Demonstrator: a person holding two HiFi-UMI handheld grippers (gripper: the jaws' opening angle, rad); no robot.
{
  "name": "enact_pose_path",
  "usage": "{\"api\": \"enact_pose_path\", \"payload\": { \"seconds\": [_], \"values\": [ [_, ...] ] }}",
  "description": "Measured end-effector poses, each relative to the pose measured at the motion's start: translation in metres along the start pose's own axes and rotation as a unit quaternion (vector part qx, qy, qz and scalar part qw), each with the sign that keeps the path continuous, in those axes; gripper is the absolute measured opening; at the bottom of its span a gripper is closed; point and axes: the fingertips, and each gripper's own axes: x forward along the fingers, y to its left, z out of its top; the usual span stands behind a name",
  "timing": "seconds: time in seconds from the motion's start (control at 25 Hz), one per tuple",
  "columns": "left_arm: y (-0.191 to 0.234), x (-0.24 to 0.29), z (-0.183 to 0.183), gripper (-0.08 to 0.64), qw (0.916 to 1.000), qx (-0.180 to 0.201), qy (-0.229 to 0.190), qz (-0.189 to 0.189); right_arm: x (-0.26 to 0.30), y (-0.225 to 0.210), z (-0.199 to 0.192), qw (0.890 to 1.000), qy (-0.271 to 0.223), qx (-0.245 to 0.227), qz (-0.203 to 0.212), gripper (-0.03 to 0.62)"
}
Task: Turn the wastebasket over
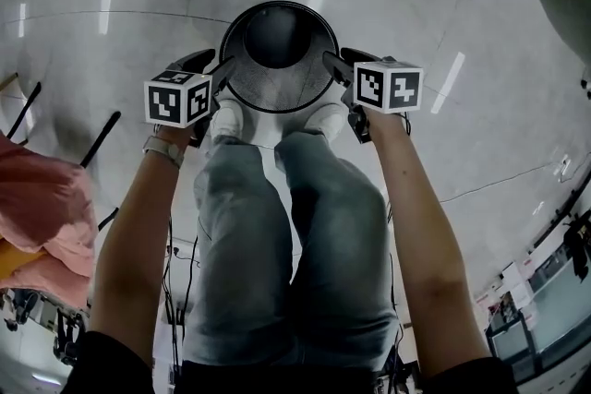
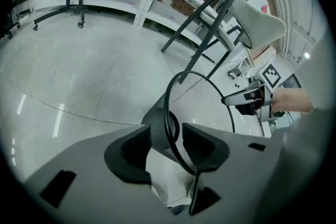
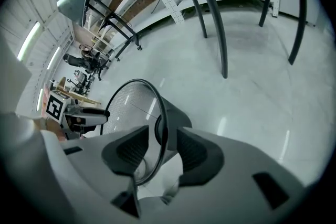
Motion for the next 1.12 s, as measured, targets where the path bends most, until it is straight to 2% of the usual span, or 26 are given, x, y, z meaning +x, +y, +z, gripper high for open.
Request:
{"api": "enact_pose_path", "payload": {
  "seconds": [0.04,0.08,0.16,0.2,0.32,0.4,0.6,0.72,0.8,1.0,1.12],
  "values": [
    [0.001,0.003,-0.001,0.187,1.0,0.004,0.004,0.003,0.001,-0.002,0.0,1.0,-0.001,-0.01,-0.008,0.159],
    [0.001,0.006,-0.001,0.173,0.9999,0.01,0.006,0.005,0.002,-0.004,0.0,1.0,-0.003,-0.024,-0.016,0.092],
    [-0.001,0.008,0.002,0.1,0.9998,0.018,0.001,0.006,0.002,-0.004,0.0,0.999,-0.004,-0.048,-0.021,0.054],
    [-0.002,0.009,0.004,0.069,0.9998,0.016,-0.003,0.007,0.002,-0.004,0.001,0.998,-0.004,-0.054,-0.021,0.051],
    [-0.001,0.005,0.01,0.057,0.9996,-0.011,-0.023,0.008,-0.001,-0.001,0.007,0.998,-0.013,-0.063,-0.026,0.049],
    [-0.002,-0.001,0.02,0.053,0.999,-0.014,-0.041,0.009,-0.006,0.002,0.016,0.997,-0.032,-0.069,-0.032,0.047],
    [-0.002,-0.017,0.055,0.054,0.9946,0.023,-0.101,0.008,-0.015,0.008,0.043,0.991,-0.089,-0.088,-0.043,0.046],
    [0.002,-0.017,0.063,0.052,0.991,0.045,-0.126,0.009,-0.012,0.007,0.051,0.987,-0.109,-0.106,-0.052,0.046],
    [0.005,-0.014,0.063,0.054,0.9894,0.046,-0.137,0.007,-0.006,0.005,0.051,0.986,-0.116,-0.106,-0.054,0.044],
    [0.006,-0.017,0.049,0.054,0.991,0.017,-0.133,0.004,-0.005,0.01,0.04,0.988,-0.112,-0.093,-0.052,0.043],
    [-0.004,-0.021,0.033,0.064,0.9931,0.017,-0.112,-0.03,-0.006,0.009,0.022,0.99,-0.092,-0.087,-0.064,0.04]
  ]
}}
